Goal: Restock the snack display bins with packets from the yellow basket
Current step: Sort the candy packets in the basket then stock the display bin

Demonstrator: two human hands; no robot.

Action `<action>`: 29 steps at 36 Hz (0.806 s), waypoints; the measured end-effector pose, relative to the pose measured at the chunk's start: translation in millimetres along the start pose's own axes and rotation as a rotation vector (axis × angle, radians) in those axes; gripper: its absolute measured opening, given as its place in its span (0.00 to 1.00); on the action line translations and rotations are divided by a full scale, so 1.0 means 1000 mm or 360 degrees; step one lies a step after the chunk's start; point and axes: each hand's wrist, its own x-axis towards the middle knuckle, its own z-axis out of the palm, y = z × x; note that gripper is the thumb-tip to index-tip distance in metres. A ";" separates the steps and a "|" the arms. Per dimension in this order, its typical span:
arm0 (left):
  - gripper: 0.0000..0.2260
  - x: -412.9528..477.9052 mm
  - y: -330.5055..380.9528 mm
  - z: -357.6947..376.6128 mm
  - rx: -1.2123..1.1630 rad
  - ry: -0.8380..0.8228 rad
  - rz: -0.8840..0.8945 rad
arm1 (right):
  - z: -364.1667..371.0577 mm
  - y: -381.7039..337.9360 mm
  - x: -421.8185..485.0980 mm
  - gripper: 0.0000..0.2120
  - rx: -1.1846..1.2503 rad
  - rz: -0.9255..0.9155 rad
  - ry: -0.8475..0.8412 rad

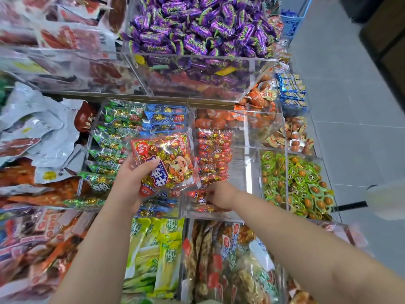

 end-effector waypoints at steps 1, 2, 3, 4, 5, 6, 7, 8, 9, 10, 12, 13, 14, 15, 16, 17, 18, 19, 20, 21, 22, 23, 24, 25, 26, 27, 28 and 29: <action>0.19 0.000 0.001 0.000 -0.0001 -0.0005 0.0001 | -0.002 0.004 -0.003 0.18 0.0184 0.0007 -0.0053; 0.19 0.000 0.001 0.001 -0.0003 -0.0011 0.0003 | -0.004 0.008 -0.008 0.20 0.0406 0.0026 -0.0126; 0.19 0.001 0.001 0.001 -0.0006 -0.0019 0.0005 | -0.006 0.013 -0.012 0.23 0.0602 0.0035 -0.0177; 0.19 0.001 0.002 0.001 -0.0010 -0.0026 0.0007 | -0.008 0.018 -0.016 0.24 0.0753 0.0053 -0.0203; 0.18 0.001 0.002 0.001 -0.0015 -0.0031 0.0011 | -0.009 0.024 -0.019 0.23 0.0859 0.0070 -0.0197; 0.17 0.001 0.002 0.001 -0.0021 -0.0036 0.0018 | -0.010 0.029 -0.021 0.21 0.0920 0.0098 -0.0171; 0.16 0.001 0.002 0.001 -0.0026 -0.0042 0.0025 | -0.011 0.034 -0.023 0.20 0.0966 0.0141 -0.0137; 0.16 0.001 0.002 0.000 -0.0027 -0.0050 0.0028 | -0.012 0.037 -0.025 0.20 0.1019 0.0217 -0.0085; 0.16 0.001 0.002 0.000 -0.0023 -0.0058 0.0026 | -0.012 0.040 -0.026 0.22 0.1090 0.0325 -0.0032; 0.16 0.001 0.002 0.000 -0.0018 -0.0064 0.0022 | -0.011 0.042 -0.027 0.26 0.1197 0.0442 0.0003; 0.16 0.002 0.001 0.000 -0.0013 -0.0066 0.0015 | -0.007 0.043 -0.029 0.35 0.1474 0.0604 -0.0025; 0.16 0.002 0.001 0.000 -0.0015 -0.0065 0.0015 | -0.006 0.040 -0.030 0.37 0.1630 0.0639 -0.0057; 0.16 0.003 0.000 -0.001 -0.0017 -0.0067 0.0017 | -0.004 0.036 -0.031 0.38 0.1826 0.0659 -0.0081; 0.16 0.003 0.000 -0.001 -0.0020 -0.0073 0.0019 | -0.003 0.032 -0.029 0.35 0.2048 0.0674 -0.0097; 0.17 0.003 0.000 -0.002 -0.0025 -0.0078 0.0021 | -0.001 0.028 -0.027 0.30 0.2259 0.0679 -0.0105; 0.17 0.003 0.000 -0.003 -0.0035 -0.0080 0.0020 | 0.001 0.022 -0.023 0.25 0.2399 0.0684 -0.0102; 0.17 0.003 0.000 -0.003 -0.0049 -0.0081 0.0020 | 0.005 0.015 -0.019 0.20 0.2462 0.0693 -0.0085; 0.17 0.003 0.000 -0.004 -0.0061 -0.0084 0.0022 | 0.008 0.007 -0.014 0.18 0.2455 0.0708 -0.0046; 0.16 0.004 0.000 -0.005 -0.0066 -0.0086 0.0021 | 0.010 0.000 -0.010 0.19 0.2440 0.0708 0.0012; 0.15 0.004 0.000 -0.005 -0.0069 -0.0085 0.0019 | 0.012 -0.007 -0.006 0.21 0.2443 0.0702 0.0072; 0.14 0.004 -0.001 -0.005 -0.0074 -0.0083 0.0016 | 0.014 -0.011 -0.002 0.24 0.2476 0.0705 0.0128; 0.14 0.005 -0.001 -0.006 -0.0079 -0.0082 0.0015 | 0.014 -0.013 -0.001 0.27 0.2519 0.0693 0.0148; 0.14 0.005 -0.001 -0.006 -0.0084 -0.0085 0.0015 | 0.012 -0.014 -0.004 0.28 0.2556 0.0668 0.0126; 0.15 0.005 -0.001 -0.005 -0.0088 -0.0089 0.0016 | 0.008 -0.011 -0.008 0.29 0.2580 0.0619 0.0054; 0.17 0.005 -0.001 -0.005 -0.0088 -0.0090 0.0017 | 0.005 -0.005 -0.013 0.30 0.2582 0.0567 -0.0045; 0.17 0.005 -0.001 -0.005 -0.0086 -0.0089 0.0017 | 0.001 0.004 -0.017 0.34 0.2587 0.0536 -0.0141; 0.18 0.006 -0.001 -0.006 -0.0090 -0.0086 0.0016 | -0.001 0.014 -0.019 0.39 0.2600 0.0546 -0.0219; 0.18 0.006 -0.001 -0.007 -0.0095 -0.0081 0.0015 | -0.004 0.024 -0.021 0.42 0.2628 0.0595 -0.0267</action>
